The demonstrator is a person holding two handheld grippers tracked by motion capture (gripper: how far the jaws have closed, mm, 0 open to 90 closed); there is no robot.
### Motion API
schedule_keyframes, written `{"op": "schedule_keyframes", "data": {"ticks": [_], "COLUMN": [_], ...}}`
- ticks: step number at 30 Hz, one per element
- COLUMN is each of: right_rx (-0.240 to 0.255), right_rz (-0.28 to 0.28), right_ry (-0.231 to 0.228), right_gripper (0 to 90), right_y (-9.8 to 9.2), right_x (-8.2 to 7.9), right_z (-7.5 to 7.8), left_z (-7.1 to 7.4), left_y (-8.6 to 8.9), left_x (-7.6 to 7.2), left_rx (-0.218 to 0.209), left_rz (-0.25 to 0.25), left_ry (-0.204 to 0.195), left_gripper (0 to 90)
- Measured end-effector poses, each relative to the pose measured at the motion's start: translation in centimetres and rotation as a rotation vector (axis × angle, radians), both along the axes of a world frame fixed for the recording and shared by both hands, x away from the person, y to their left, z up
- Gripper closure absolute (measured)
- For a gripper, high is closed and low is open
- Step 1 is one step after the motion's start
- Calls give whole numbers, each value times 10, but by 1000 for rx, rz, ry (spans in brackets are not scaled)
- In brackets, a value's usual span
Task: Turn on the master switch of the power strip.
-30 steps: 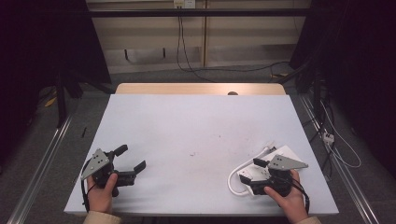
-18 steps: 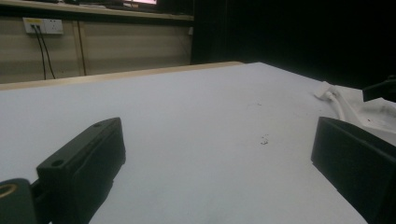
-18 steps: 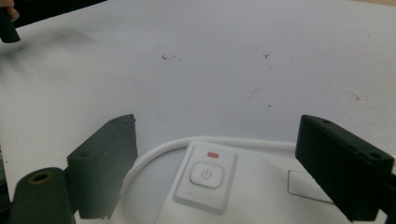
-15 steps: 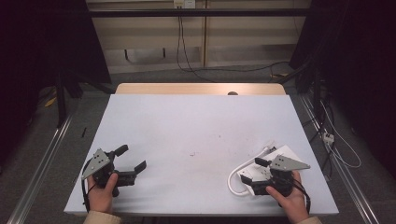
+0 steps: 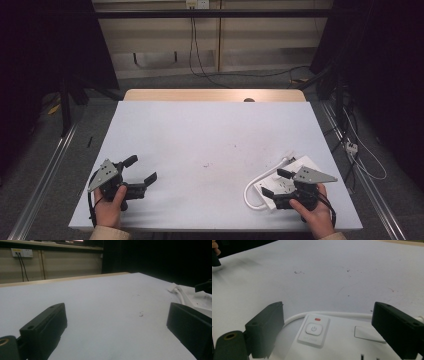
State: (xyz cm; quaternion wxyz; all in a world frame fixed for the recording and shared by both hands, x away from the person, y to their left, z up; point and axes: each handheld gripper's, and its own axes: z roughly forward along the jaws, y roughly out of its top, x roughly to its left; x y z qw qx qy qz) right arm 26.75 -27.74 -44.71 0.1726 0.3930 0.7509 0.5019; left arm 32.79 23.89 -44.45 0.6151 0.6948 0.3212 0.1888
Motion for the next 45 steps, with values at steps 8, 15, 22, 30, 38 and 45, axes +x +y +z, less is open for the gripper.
{"op": "schedule_keyframes", "data": {"ticks": [8,15,22,30,38,45], "right_rx": [1,-3,-5,-3,-5,-8], "right_rz": [-12,-20,-26,-29,-33,-36], "right_ry": [-9,-16,-19,-19,-20,-21], "right_gripper": [101,98,98,99,99,99], "right_y": [-7,-12,-15,-19,-22,-24], "right_x": [-2,-3,-4,-5,-6,-6], "right_z": [1,1,2,2,2,2], "left_z": [0,0,0,0,0,1], "left_y": [0,0,0,0,0,-1], "left_x": [0,0,0,0,0,0], "left_rx": [2,4,5,4,5,5], "left_rz": [0,1,0,1,0,0], "left_ry": [-3,-3,-3,-2,-3,-2], "left_gripper": [26,26,26,26,26,26]}}
